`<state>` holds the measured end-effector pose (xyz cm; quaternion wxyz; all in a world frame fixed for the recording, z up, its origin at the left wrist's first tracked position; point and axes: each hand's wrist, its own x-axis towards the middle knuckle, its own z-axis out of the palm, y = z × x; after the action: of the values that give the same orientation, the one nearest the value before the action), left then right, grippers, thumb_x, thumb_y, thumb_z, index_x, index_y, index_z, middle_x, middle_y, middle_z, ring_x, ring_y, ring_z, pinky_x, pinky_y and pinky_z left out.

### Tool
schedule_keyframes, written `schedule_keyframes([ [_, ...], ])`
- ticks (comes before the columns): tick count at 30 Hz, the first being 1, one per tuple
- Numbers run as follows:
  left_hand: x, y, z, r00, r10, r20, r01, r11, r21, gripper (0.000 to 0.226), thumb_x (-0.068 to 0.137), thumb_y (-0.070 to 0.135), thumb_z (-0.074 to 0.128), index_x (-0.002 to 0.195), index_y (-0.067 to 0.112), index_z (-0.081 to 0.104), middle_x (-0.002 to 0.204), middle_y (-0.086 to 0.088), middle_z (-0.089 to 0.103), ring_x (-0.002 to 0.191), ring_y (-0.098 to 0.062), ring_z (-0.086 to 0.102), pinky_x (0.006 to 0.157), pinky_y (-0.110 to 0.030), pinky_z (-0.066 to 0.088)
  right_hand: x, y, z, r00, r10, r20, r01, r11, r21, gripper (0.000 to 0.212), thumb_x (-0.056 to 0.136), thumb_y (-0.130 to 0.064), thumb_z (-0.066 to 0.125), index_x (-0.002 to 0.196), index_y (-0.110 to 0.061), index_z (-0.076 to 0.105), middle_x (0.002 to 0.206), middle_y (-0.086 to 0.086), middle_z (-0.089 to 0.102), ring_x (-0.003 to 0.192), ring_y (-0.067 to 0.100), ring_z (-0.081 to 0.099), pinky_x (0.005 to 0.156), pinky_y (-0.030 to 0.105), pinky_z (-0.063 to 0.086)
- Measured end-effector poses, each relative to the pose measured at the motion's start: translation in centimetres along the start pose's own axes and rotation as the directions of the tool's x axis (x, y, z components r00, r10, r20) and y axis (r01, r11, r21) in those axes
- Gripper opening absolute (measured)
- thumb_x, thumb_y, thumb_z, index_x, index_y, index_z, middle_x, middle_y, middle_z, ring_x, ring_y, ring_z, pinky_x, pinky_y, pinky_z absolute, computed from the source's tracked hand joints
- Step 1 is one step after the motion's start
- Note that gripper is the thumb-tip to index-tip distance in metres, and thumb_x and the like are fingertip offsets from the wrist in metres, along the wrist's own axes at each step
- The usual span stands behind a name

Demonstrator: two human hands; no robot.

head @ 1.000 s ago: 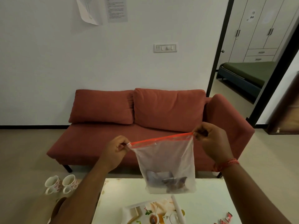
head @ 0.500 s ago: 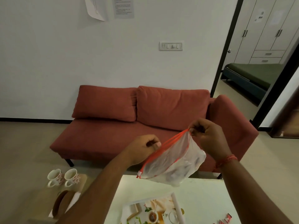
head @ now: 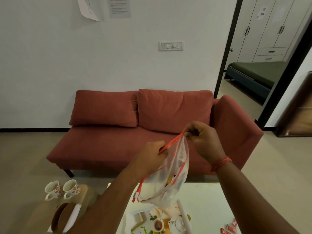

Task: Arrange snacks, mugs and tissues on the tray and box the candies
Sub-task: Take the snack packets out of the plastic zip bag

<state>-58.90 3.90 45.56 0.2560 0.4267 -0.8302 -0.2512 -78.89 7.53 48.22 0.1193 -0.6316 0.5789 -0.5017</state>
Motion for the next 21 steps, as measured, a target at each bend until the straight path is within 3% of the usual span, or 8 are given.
schedule_keyframes([
  [3, 0.2, -0.5, -0.2, 0.997, -0.068, -0.038, 0.069, 0.997, 0.027, 0.024, 0.093, 0.025, 0.06, 0.072, 0.019, 0.049, 0.062, 0.006, 0.05, 0.058, -0.01, 0.045, 0.057, -0.032, 0.036, -0.6, -0.2, 0.3, 0.999, -0.046, 0.022, 0.049, 0.99, -0.134, 0.022, 0.08, 0.002, 0.069, 0.089, -0.018, 0.068, 0.09, -0.002, 0.065, 0.081, 0.013, 0.063, 0.076, 0.039, 0.056],
  [6, 0.5, -1.1, 0.1, 0.992, -0.112, -0.058, 0.114, 0.993, 0.031, 0.024, 0.093, 0.023, 0.06, 0.072, 0.022, 0.048, 0.064, 0.007, 0.051, 0.061, -0.012, 0.047, 0.059, -0.034, 0.041, -2.5, -2.8, 1.4, 0.957, -0.288, 0.044, 0.289, 0.92, -0.266, 0.021, 0.083, -0.005, 0.068, 0.102, -0.015, 0.066, 0.107, -0.002, 0.061, 0.097, 0.013, 0.059, 0.085, 0.027, 0.051],
  [8, 0.7, -1.1, 0.1, 0.987, -0.16, -0.028, 0.16, 0.987, 0.021, 0.023, 0.09, 0.012, 0.057, 0.072, 0.023, 0.047, 0.063, 0.009, 0.049, 0.062, -0.012, 0.045, 0.06, -0.033, 0.04, -4.2, -4.5, 3.2, 0.909, -0.341, 0.239, 0.399, 0.878, -0.264, 0.014, 0.09, -0.013, 0.06, 0.102, -0.019, 0.062, 0.103, -0.003, 0.062, 0.09, 0.014, 0.057, 0.077, 0.029, 0.05],
  [11, 0.4, -1.6, 0.3, 0.977, -0.212, -0.026, 0.206, 0.969, -0.139, 0.022, 0.087, 0.003, 0.053, 0.072, 0.018, 0.049, 0.061, 0.003, 0.051, 0.055, -0.01, 0.045, 0.051, -0.027, 0.041, -6.0, -3.7, 5.6, 0.877, -0.167, 0.451, 0.323, 0.899, -0.295, 0.006, 0.1, -0.024, 0.046, 0.104, -0.029, 0.047, 0.103, -0.005, 0.059, 0.077, 0.016, 0.055, 0.065, 0.035, 0.049],
  [14, 0.2, -2.0, 0.1, 0.959, -0.263, -0.103, 0.246, 0.957, -0.156, 0.02, 0.095, 0.015, 0.056, 0.076, 0.012, 0.051, 0.06, 0.002, 0.049, 0.05, -0.006, 0.042, 0.041, -0.013, 0.035, -6.4, -1.6, 6.6, 0.831, -0.031, 0.556, 0.329, 0.833, -0.445, 0.012, 0.103, -0.032, 0.038, 0.109, -0.023, 0.043, 0.104, 0.003, 0.059, 0.078, 0.026, 0.06, 0.062, 0.036, 0.043],
  [17, 0.2, -2.5, 0.0, 0.955, -0.244, -0.168, 0.227, 0.967, -0.113, 0.021, 0.095, 0.019, 0.058, 0.075, 0.013, 0.054, 0.061, 0.006, 0.05, 0.053, -0.004, 0.041, 0.048, -0.014, 0.036, -6.6, -0.7, 6.8, 0.697, 0.142, 0.703, 0.449, 0.678, -0.582, 0.03, 0.102, -0.032, 0.041, 0.126, -0.017, 0.048, 0.112, 0.008, 0.065, 0.095, 0.032, 0.065, 0.072, 0.038, 0.05],
  [21, -0.1, -2.4, 1.4, 0.969, -0.196, -0.151, 0.18, 0.977, -0.116, 0.02, 0.092, 0.018, 0.061, 0.073, 0.013, 0.056, 0.062, 0.003, 0.053, 0.054, -0.004, 0.041, 0.051, -0.019, 0.034, -6.3, -0.8, 7.4, 0.531, 0.362, 0.766, 0.551, 0.54, -0.636, 0.043, 0.1, -0.025, 0.045, 0.141, -0.014, 0.046, 0.126, 0.009, 0.062, 0.113, 0.034, 0.061, 0.092, 0.042, 0.048],
])
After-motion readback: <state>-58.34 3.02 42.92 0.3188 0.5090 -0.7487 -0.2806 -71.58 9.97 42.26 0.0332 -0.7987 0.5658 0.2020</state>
